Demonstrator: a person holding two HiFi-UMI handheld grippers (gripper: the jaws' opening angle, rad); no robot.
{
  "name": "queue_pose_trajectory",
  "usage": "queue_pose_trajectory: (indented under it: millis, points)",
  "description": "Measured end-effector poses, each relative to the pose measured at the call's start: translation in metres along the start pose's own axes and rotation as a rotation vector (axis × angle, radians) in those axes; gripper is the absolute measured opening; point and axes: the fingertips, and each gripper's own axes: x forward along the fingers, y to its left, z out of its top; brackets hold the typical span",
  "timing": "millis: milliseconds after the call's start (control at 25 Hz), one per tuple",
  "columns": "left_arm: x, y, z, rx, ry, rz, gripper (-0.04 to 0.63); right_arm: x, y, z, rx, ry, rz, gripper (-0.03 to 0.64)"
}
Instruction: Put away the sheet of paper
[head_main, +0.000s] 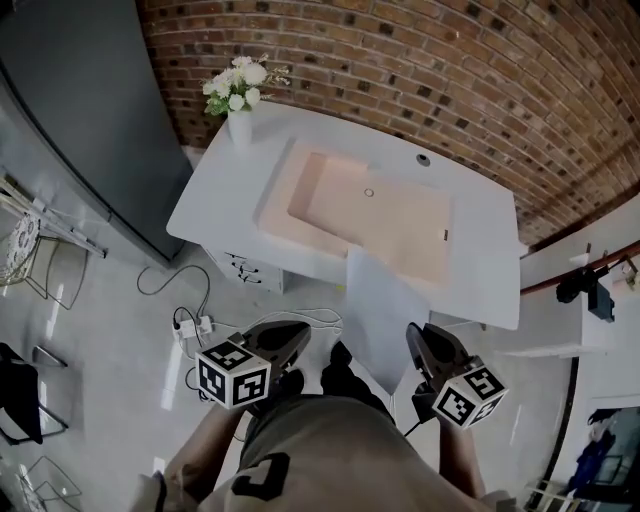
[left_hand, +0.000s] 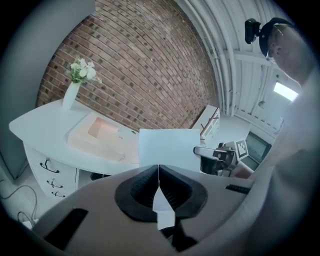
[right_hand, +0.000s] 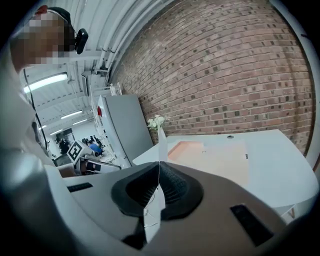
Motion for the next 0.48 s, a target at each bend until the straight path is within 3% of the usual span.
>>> queue_pose_trajectory:
  millis: [480]
  points:
    - [0.071,0.003,0.04,0.01,0.007,0.08,0.017,0.026,-0.077,0.035,0.093,-0.012,0.123,0.023]
